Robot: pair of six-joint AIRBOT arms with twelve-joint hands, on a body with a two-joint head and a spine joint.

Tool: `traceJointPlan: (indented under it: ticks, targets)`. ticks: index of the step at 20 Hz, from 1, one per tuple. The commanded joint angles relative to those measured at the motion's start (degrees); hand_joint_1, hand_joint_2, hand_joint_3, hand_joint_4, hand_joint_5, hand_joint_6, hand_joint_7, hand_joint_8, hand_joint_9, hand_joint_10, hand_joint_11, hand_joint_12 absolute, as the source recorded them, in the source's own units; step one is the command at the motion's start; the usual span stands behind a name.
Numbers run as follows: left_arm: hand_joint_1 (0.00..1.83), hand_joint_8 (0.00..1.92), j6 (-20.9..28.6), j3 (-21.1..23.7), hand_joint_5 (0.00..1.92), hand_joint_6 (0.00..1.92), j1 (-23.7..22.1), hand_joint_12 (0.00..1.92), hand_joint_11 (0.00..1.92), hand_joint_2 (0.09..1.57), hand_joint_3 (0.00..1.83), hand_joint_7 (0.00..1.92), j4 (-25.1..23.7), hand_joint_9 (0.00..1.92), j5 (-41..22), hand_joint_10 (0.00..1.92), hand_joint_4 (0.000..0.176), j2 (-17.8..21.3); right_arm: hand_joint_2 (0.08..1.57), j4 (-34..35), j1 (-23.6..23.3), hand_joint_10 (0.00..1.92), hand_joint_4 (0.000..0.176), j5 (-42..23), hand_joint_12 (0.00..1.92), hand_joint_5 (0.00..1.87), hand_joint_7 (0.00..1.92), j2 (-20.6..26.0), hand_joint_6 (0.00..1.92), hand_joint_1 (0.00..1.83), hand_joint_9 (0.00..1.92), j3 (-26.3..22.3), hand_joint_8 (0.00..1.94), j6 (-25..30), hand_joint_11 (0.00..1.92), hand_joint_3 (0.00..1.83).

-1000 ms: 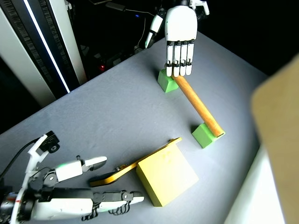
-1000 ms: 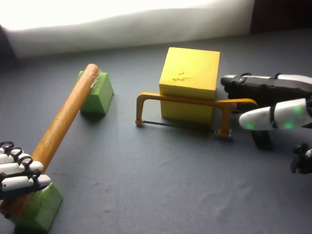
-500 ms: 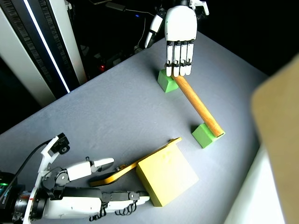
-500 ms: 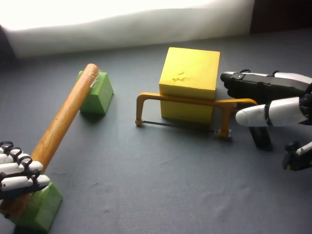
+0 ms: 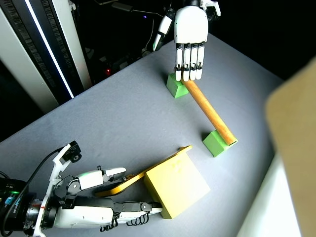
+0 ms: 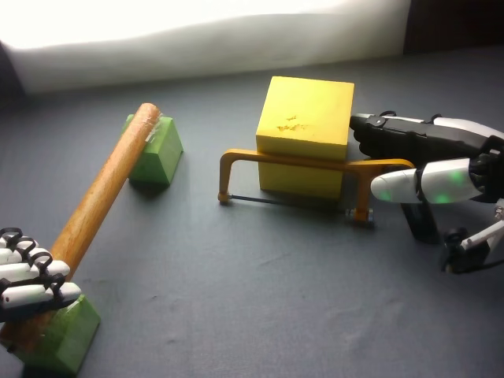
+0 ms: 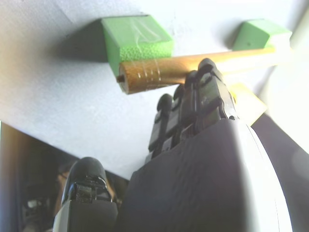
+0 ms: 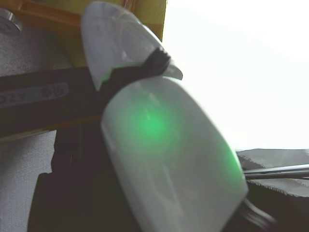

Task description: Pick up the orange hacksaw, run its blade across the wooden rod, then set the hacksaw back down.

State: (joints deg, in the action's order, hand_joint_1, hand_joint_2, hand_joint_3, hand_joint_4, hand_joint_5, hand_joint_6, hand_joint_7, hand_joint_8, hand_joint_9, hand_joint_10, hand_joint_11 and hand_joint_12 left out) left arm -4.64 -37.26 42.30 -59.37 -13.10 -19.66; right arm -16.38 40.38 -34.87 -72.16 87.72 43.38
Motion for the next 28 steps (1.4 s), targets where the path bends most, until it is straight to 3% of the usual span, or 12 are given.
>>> traceJointPlan:
  ticks: [1, 11, 13, 16, 17, 18, 21, 28]
  targets:
    - [0.0, 0.0, 0.0, -0.1, 0.02, 0.0, -0.6, 0.01, 0.0, 1.18, 0.0, 0.0, 0.5, 0.01, -1.4, 0.0, 0.0, 0.0, 1.2, 2.7, -1.0, 0.0, 0.0, -6.1, 0.56, 0.05, 0.03, -0.2, 0.0, 1.22, 0.06, 0.1, 0.0, 0.0, 0.0, 0.01]
    - [0.01, 0.0, 0.0, -0.1, 0.02, 0.0, -0.6, 0.02, 0.02, 1.19, 0.0, 0.01, 0.5, 0.01, -1.7, 0.0, 0.0, 0.0, 1.19, 4.1, -2.1, 0.01, 0.0, -6.2, 0.83, 0.13, 0.11, -1.4, 0.01, 1.18, 0.13, 0.1, 0.01, -0.4, 0.0, 0.0]
    - [0.0, 0.0, 0.0, 0.1, 0.01, 0.0, -0.6, 0.02, 0.01, 1.19, 0.0, 0.0, 0.5, 0.0, -1.7, 0.0, 0.0, 0.0, 1.21, 4.3, -2.0, 0.02, 0.0, -6.4, 1.0, 0.24, 0.22, -1.5, 0.01, 1.23, 0.25, 0.0, 0.01, -0.4, 0.01, 0.0]
    - [0.01, 0.0, 0.0, 0.0, 0.02, 0.01, -0.7, 0.02, 0.03, 1.2, 0.0, 0.01, 0.5, 0.01, -1.7, 0.0, 0.0, 0.0, 1.19, 5.8, -2.1, 0.07, 0.0, -6.8, 1.12, 0.62, 0.68, -1.5, 0.03, 1.25, 0.72, 0.0, 0.02, -0.4, 0.36, 0.0]
    - [0.0, 0.01, 0.0, 0.0, 0.03, 0.01, -0.7, 0.03, 0.03, 1.2, 0.0, 0.02, 0.5, 0.02, -1.7, 0.01, 0.0, 0.0, 1.19, 6.5, -2.2, 0.97, 0.0, -6.9, 1.2, 0.69, 0.87, -1.6, 0.99, 1.34, 0.95, -0.1, 0.81, -0.5, 0.59, 0.0]
    - [0.0, 0.01, 0.0, 0.0, 0.03, 0.01, -0.7, 0.03, 0.03, 1.2, 0.0, 0.02, 0.5, 0.02, -1.7, 0.01, 0.0, 0.0, 1.16, 7.2, -2.3, 1.23, 0.0, -7.0, 1.33, 0.71, 0.91, -1.6, 1.1, 1.36, 0.97, -0.1, 0.99, -0.9, 0.69, 0.0]
    - [0.0, 0.0, 0.0, 0.0, 0.02, 0.0, -0.7, 0.03, 0.03, 1.2, 0.0, 0.01, 0.5, 0.02, -1.8, 0.0, 0.0, 0.0, 1.12, 8.7, -2.3, 1.27, 0.0, -7.7, 1.43, 0.84, 1.0, -1.6, 0.92, 1.38, 1.01, -0.2, 0.96, -1.7, 0.83, 0.0]
    - [0.0, 0.0, 0.0, 0.3, 0.01, 0.0, -0.8, 0.03, 0.01, 1.2, 0.0, 0.0, 0.5, 0.0, -1.9, 0.0, 0.0, 0.0, 1.12, 9.5, -1.6, 1.28, 0.0, -12.5, 1.41, 0.84, 1.02, -0.5, 0.93, 1.38, 0.99, -0.4, 0.94, -5.7, 0.78, 0.0]
